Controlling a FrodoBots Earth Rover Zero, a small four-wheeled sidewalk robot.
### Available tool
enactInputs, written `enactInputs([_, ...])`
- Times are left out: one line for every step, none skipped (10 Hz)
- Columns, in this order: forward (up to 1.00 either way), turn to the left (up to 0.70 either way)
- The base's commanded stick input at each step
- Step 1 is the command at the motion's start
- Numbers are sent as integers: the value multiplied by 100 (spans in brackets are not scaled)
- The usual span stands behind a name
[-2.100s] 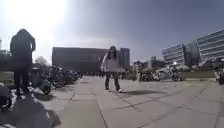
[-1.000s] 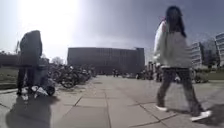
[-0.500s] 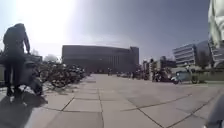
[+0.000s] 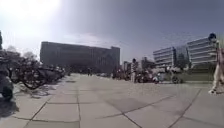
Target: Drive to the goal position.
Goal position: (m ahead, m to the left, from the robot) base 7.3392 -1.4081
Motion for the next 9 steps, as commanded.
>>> enactInputs([50,0])
enactInputs([50,0])
enactInputs([50,0])
enactInputs([50,0])
enactInputs([50,0])
enactInputs([50,0])
enactInputs([50,0])
enactInputs([50,0])
enactInputs([50,0])
